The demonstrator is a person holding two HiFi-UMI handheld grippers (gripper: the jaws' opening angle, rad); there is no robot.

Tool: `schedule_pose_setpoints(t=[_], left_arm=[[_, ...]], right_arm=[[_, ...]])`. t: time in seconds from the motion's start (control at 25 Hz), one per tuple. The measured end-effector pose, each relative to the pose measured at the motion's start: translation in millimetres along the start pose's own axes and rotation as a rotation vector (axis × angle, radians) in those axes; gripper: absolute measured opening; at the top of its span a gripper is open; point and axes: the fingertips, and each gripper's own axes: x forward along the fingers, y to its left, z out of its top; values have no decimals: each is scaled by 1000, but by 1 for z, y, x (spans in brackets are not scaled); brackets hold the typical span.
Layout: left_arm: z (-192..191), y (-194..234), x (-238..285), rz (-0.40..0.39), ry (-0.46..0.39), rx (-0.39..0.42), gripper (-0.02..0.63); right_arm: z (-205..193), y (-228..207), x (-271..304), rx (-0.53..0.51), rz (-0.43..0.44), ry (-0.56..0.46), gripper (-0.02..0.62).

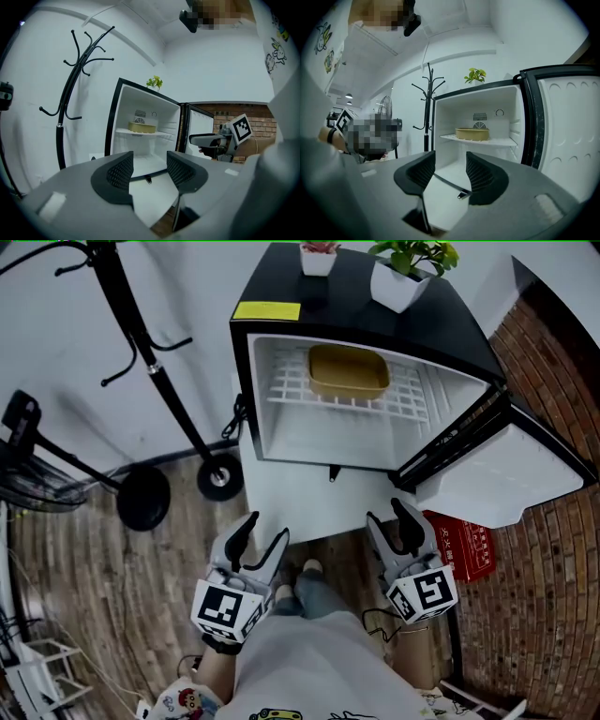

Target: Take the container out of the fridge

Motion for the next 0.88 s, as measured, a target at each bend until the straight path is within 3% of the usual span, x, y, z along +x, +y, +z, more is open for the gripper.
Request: schedule_pose_setpoints(t=[0.48,0.88], left_arm=[[37,7,68,86,-47,23,218],[46,4,83,163,-87,29,216]], right_arm=[[33,-47,51,-67,125,-61,199],[40,-59,64,-118,229,-77,199]])
